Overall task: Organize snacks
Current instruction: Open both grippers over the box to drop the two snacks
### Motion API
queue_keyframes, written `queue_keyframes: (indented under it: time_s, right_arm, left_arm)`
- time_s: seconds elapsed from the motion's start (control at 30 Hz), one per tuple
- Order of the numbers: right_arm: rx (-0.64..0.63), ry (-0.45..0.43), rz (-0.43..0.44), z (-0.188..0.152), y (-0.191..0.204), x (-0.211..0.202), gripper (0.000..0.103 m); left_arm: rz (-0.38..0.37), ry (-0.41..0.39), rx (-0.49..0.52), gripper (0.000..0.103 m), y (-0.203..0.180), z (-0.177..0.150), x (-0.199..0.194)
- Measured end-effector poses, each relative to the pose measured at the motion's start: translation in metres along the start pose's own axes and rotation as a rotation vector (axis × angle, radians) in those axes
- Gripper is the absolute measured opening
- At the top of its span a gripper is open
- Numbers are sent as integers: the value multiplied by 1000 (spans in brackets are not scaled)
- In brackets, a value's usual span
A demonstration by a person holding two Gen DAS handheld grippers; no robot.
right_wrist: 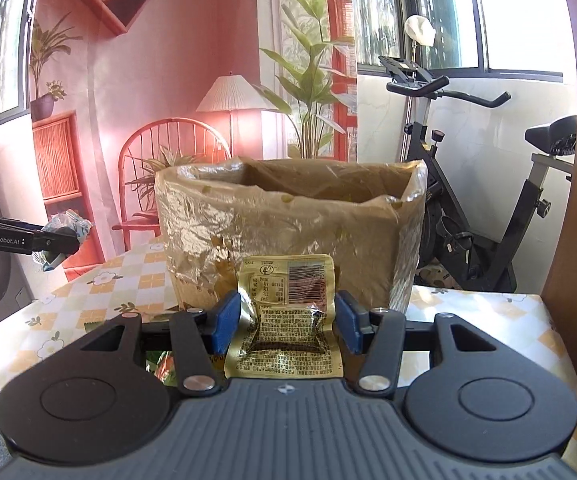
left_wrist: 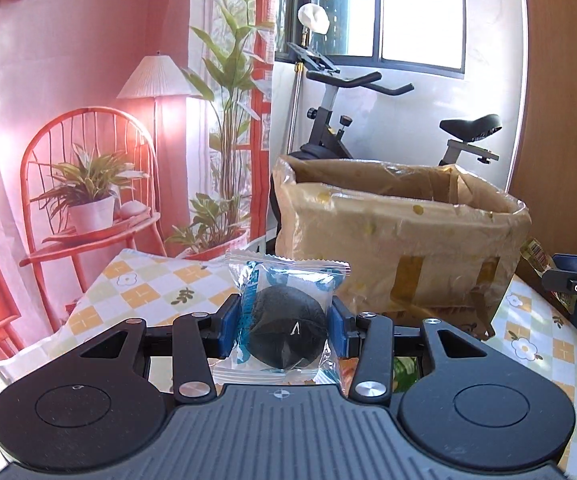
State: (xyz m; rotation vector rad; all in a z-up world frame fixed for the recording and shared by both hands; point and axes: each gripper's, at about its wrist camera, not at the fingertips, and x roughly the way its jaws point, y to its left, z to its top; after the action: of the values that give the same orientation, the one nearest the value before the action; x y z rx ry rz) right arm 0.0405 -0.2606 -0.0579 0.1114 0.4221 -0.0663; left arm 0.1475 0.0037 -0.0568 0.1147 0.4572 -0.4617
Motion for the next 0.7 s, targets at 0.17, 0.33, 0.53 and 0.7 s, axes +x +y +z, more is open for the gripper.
queue_keyframes:
  time_s: [0.17, 0.33, 0.53, 0.7]
  right_arm:
    - [-50, -54, 16, 50, -4, 14, 54]
    - [-110, -44, -45, 88, -15, 59, 54]
    - [-32, 49, -135, 104, -42, 111, 54]
    - [20, 103, -175, 98, -59, 127, 57]
  left_arm:
    - [-28, -91, 54, 48, -26, 56, 22]
    - [-65, -83, 62, 48, -57, 102, 70]
    - [-74, 0, 46, 48, -76, 124, 132]
    - [-45, 57, 52, 49, -79, 121, 157]
